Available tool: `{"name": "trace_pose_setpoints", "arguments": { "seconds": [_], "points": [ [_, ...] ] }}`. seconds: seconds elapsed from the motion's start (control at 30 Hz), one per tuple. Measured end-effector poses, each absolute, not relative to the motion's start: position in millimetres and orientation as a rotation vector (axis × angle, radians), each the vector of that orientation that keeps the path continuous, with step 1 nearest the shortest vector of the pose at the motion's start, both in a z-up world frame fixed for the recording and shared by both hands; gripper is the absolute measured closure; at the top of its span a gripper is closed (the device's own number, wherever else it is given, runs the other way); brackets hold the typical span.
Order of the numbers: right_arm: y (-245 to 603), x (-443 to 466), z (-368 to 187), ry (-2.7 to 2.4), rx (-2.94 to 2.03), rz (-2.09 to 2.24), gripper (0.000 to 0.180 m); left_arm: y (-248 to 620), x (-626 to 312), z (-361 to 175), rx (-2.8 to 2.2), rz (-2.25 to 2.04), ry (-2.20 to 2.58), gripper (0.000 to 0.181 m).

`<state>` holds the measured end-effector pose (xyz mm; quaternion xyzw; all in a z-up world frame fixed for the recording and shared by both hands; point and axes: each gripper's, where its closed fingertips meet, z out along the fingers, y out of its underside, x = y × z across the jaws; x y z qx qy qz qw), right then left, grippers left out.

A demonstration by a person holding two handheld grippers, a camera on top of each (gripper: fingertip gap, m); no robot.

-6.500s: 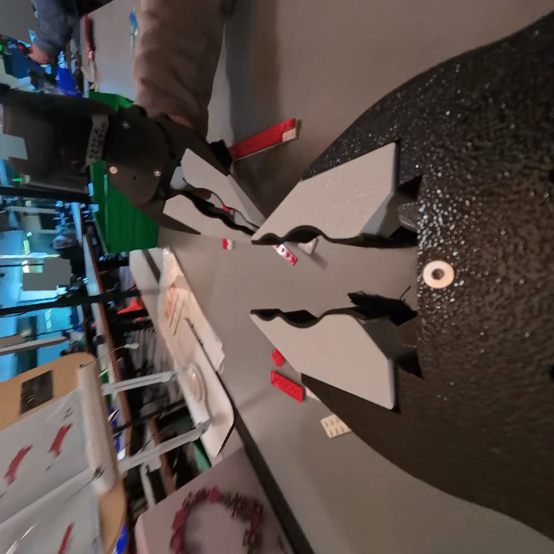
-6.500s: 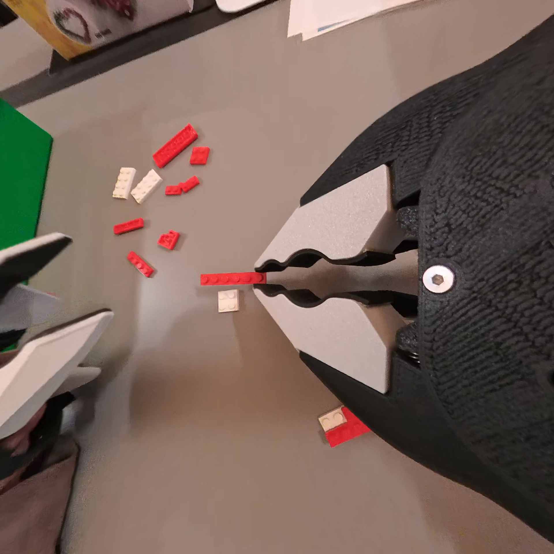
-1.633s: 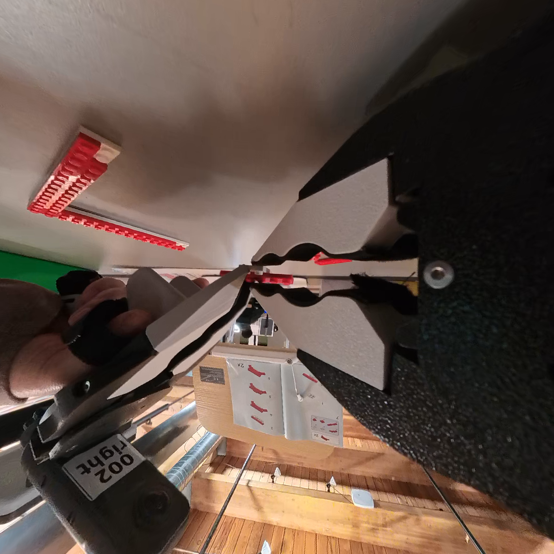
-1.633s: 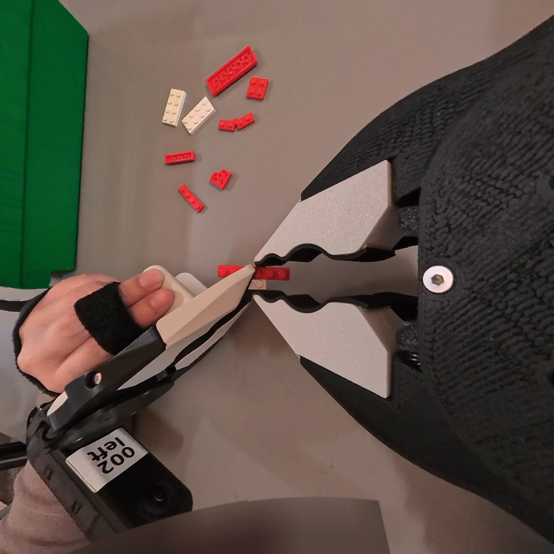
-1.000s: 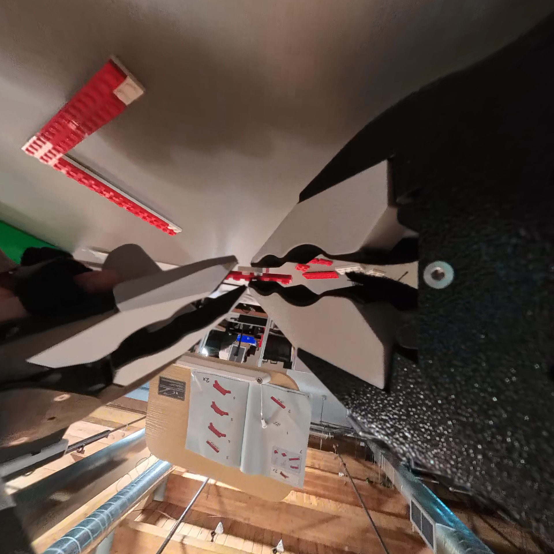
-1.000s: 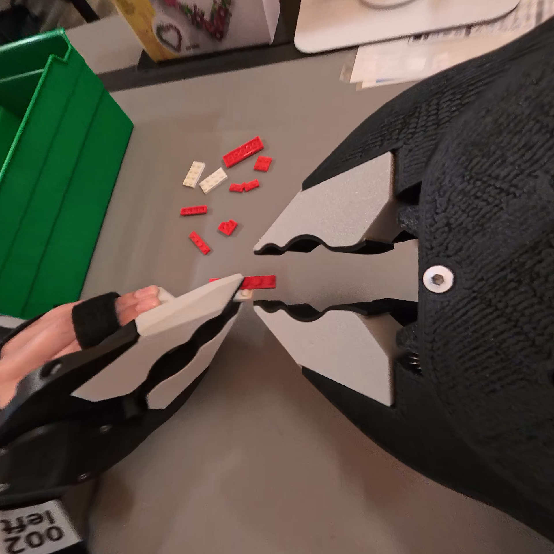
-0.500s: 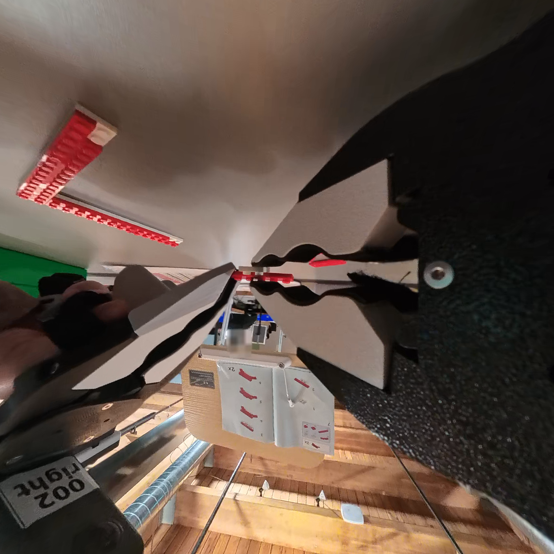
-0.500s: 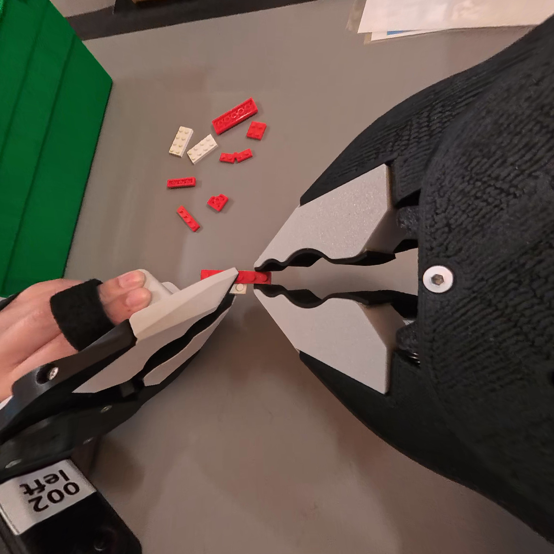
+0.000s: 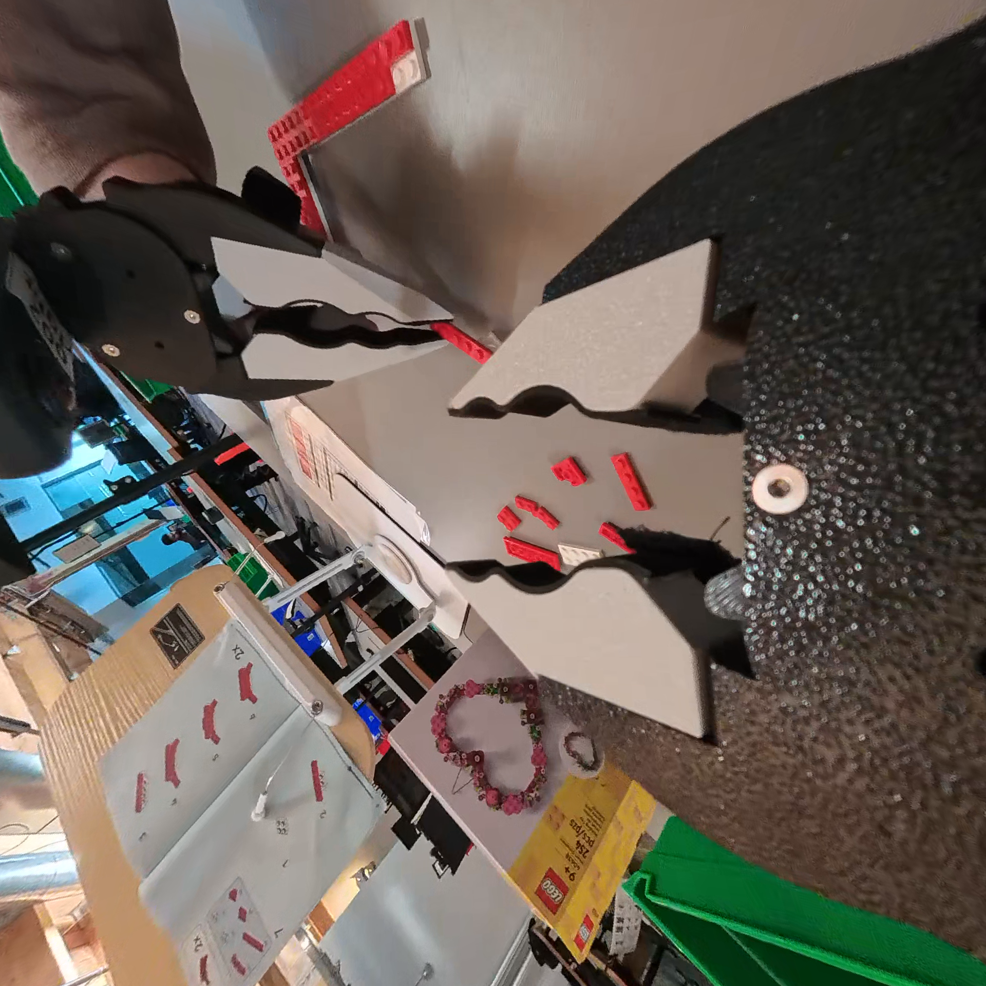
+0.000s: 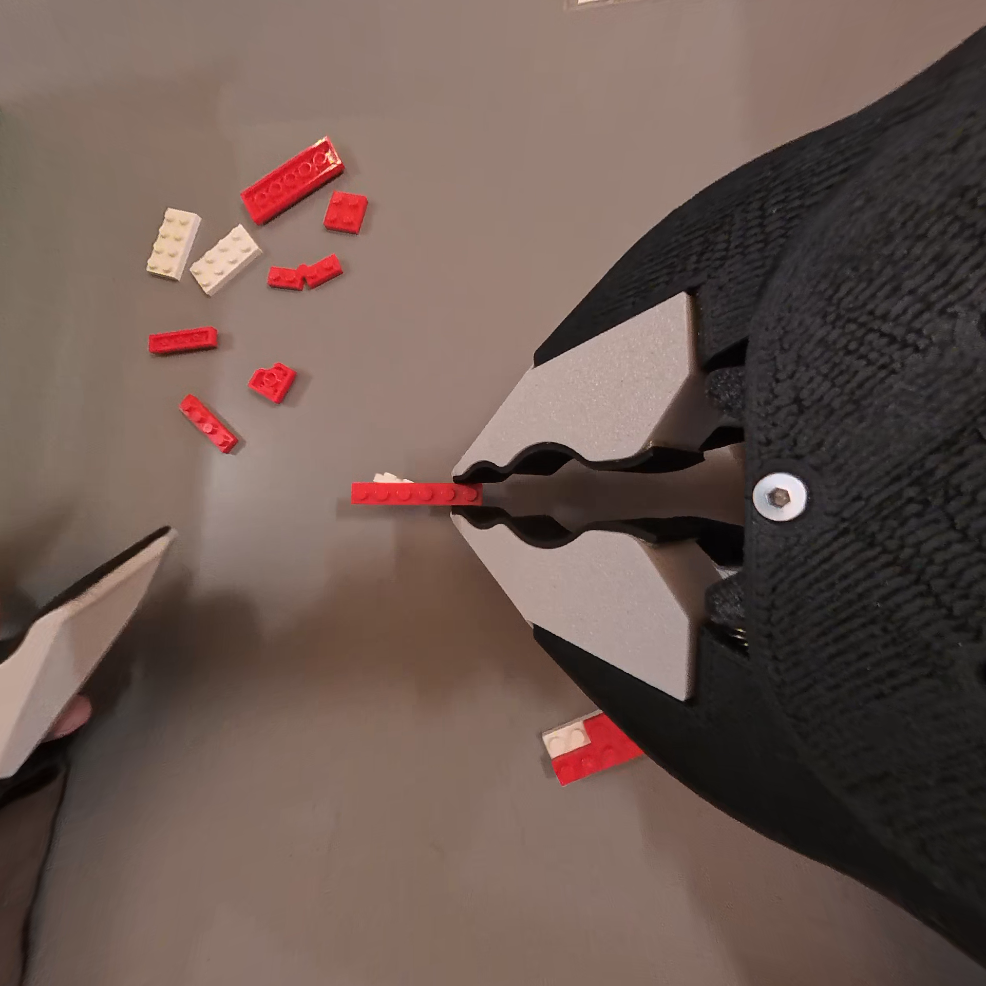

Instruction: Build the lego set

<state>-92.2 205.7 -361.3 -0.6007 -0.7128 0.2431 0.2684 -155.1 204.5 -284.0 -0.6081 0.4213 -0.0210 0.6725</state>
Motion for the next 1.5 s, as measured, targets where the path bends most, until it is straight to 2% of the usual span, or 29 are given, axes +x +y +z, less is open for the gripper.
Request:
{"name": "trace_pose_setpoints", "arguments": {
  "seconds": [0.27, 0.47, 0.7, 0.9, 1.27, 1.4, 1.5],
  "points": [
    [206.6, -89.0, -356.6, -1.907, -1.63, 0.668, 0.174, 203.9, -144.6, -301.1, -1.389, 0.002, 1.044, 0.137],
    [240.4, -73.1, -370.6, -1.811, -1.792, 0.437, 0.174, 202.8, -140.3, -306.0, -1.392, 0.015, 1.078, 0.138],
    [244.5, -73.6, -365.4, -1.757, -1.822, 0.44, 0.152, 204.0, -142.4, -306.0, -1.415, -0.009, 1.059, 0.137],
    [216.6, -93.4, -342.9, -1.629, -1.934, 0.781, 0.151, 208.5, -148.0, -305.3, -1.441, -0.002, 1.022, 0.137],
    [219.3, -106.3, -366.6, -1.643, -1.983, 0.6, 0.151, 205.4, -147.1, -307.3, -1.503, -0.115, 0.995, 0.141],
    [217.5, -109.0, -371.9, -1.7, -1.932, 0.553, 0.165, 205.6, -149.0, -303.3, -1.522, -0.187, 0.944, 0.142],
    [214.5, -111.5, -370.6, -1.782, -1.827, 0.497, 0.165, 205.7, -147.5, -306.8, -1.566, -0.262, 0.918, 0.143]
  ]
}}
